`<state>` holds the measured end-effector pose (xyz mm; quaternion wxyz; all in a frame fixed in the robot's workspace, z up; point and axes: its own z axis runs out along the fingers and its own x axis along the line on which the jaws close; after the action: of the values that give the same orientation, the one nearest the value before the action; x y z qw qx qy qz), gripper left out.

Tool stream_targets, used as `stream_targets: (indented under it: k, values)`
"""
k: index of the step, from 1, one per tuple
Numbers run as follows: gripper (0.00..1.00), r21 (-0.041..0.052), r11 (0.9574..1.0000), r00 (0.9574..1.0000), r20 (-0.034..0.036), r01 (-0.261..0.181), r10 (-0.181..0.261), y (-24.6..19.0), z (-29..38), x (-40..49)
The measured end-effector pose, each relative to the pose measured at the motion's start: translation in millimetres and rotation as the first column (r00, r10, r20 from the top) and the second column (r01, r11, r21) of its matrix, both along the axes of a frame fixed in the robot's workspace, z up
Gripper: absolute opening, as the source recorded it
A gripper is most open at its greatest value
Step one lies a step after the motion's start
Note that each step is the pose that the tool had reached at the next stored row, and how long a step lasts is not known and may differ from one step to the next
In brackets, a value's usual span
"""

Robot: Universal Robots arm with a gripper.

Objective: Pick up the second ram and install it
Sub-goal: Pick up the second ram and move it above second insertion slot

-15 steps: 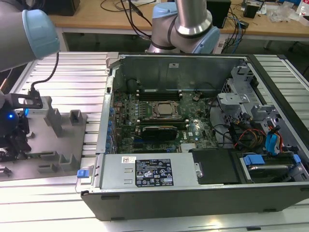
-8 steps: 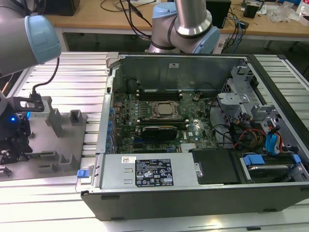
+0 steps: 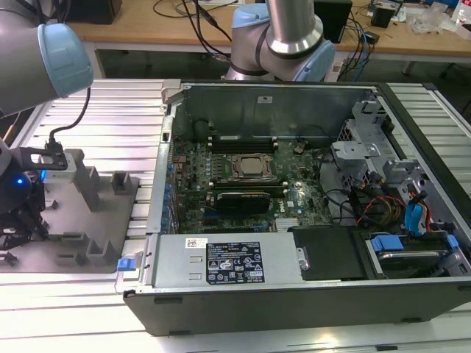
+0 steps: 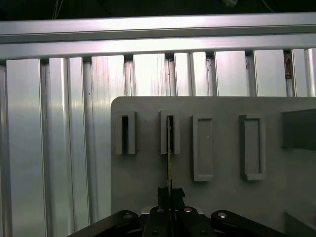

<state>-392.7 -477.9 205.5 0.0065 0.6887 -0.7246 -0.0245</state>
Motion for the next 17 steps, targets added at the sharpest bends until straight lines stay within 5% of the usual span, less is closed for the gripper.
stream_targets:
  k: [12, 17]
  values:
    - [0.13, 0.0002, 1.0000, 1.0000, 0.0004, 0.000, 0.000, 0.1, 0.2, 0.0]
    - [0.13, -0.0002, 1.0000, 1.0000, 0.0001, 0.000, 0.000, 0.3, 10.8, 0.0]
